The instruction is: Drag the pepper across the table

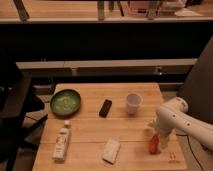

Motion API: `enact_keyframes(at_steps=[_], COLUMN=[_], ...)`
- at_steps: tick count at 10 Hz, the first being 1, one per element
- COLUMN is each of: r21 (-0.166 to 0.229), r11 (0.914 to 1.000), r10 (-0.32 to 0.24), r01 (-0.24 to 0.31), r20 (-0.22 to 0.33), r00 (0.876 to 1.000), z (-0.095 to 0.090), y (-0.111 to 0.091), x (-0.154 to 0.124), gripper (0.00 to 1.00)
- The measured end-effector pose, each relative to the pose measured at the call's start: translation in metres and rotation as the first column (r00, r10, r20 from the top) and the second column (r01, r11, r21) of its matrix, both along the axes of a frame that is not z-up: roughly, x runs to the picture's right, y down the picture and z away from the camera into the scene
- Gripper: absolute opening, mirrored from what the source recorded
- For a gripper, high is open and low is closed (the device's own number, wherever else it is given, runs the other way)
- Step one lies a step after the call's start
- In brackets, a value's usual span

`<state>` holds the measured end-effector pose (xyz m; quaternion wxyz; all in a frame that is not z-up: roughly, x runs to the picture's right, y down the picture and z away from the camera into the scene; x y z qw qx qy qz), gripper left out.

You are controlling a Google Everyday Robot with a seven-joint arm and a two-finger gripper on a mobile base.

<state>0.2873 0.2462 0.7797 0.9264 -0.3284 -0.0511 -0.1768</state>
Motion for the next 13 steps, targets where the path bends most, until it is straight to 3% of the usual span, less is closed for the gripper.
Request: enact_keyframes(at_steps=[13], r21=[-0.02], r11=[0.9997], r10=[-0.013], r01=[0.013], r20=[0.033], r00=[0.999], z=[0.0083], y=[0.0093], x=[-0.0013], gripper=[0.8])
